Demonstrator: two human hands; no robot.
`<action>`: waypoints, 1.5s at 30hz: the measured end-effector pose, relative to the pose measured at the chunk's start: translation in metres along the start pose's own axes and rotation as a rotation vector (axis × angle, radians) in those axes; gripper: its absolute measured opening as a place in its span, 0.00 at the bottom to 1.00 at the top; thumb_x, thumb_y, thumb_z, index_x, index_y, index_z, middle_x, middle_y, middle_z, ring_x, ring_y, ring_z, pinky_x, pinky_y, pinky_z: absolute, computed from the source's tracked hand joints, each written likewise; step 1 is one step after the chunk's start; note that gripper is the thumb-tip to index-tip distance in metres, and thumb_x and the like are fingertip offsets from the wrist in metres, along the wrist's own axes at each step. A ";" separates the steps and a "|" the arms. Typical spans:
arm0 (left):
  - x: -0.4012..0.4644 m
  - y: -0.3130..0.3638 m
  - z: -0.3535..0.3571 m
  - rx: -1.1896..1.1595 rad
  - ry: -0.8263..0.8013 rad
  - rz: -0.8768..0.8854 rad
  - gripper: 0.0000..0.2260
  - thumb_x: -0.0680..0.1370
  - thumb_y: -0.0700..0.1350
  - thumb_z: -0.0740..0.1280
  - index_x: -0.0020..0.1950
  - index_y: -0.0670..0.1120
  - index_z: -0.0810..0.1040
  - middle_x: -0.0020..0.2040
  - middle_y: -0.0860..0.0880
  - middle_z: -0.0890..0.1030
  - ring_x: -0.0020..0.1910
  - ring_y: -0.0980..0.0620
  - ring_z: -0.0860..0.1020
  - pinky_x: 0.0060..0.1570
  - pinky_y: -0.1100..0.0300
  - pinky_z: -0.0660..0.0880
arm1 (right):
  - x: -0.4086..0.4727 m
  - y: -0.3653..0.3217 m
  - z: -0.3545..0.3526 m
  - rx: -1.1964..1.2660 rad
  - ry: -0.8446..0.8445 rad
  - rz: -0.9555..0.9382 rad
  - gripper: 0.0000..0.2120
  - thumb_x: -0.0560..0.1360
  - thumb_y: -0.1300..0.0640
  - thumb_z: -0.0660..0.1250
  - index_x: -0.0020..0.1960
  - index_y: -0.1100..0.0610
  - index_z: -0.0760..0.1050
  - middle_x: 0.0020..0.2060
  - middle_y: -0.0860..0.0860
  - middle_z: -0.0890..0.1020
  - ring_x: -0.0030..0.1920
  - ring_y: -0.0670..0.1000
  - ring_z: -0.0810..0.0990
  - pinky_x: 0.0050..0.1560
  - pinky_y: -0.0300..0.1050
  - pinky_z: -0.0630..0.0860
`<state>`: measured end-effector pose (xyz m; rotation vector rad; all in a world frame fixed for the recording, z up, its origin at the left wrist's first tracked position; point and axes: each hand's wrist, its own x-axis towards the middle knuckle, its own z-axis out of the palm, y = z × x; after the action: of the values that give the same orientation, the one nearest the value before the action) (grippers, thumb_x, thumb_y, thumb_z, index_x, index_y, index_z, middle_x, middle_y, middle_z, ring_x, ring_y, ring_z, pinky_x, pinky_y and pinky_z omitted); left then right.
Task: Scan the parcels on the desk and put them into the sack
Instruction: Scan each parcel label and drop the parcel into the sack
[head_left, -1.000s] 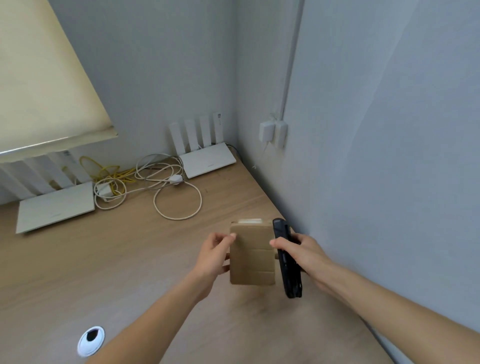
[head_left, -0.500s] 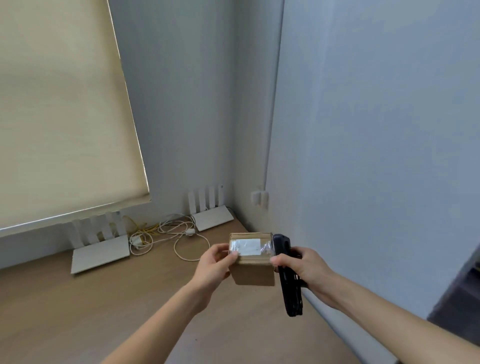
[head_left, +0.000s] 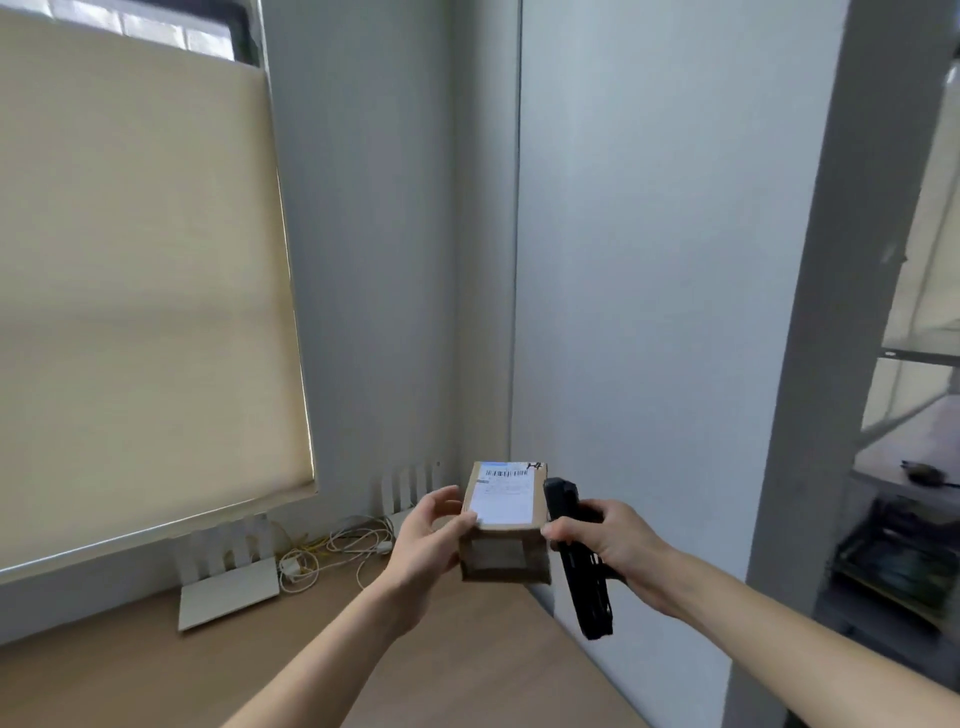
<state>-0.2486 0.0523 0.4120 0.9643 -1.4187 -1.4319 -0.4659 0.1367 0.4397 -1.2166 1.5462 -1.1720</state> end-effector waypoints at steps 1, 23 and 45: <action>-0.004 0.007 0.002 0.003 -0.028 0.008 0.13 0.80 0.39 0.68 0.62 0.51 0.77 0.59 0.51 0.82 0.58 0.49 0.82 0.52 0.56 0.79 | -0.005 -0.005 -0.004 -0.009 0.003 -0.007 0.26 0.61 0.47 0.78 0.55 0.57 0.82 0.40 0.48 0.85 0.39 0.45 0.83 0.39 0.39 0.76; -0.064 0.049 -0.002 0.009 -0.110 -0.065 0.40 0.68 0.45 0.79 0.69 0.74 0.64 0.49 0.45 0.86 0.46 0.46 0.85 0.46 0.50 0.81 | -0.044 -0.041 -0.026 -0.113 -0.107 -0.125 0.26 0.58 0.52 0.81 0.55 0.55 0.84 0.47 0.52 0.88 0.45 0.46 0.86 0.43 0.36 0.79; -0.066 0.030 -0.063 0.182 0.303 0.024 0.21 0.67 0.51 0.80 0.56 0.61 0.78 0.50 0.43 0.83 0.50 0.47 0.84 0.47 0.50 0.84 | -0.027 -0.055 0.038 -0.878 -0.025 -0.145 0.29 0.56 0.38 0.81 0.56 0.42 0.82 0.47 0.41 0.86 0.51 0.48 0.83 0.52 0.43 0.79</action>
<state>-0.1664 0.0955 0.4356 1.2187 -1.3425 -1.0979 -0.4128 0.1511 0.4863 -1.9064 2.0600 -0.5268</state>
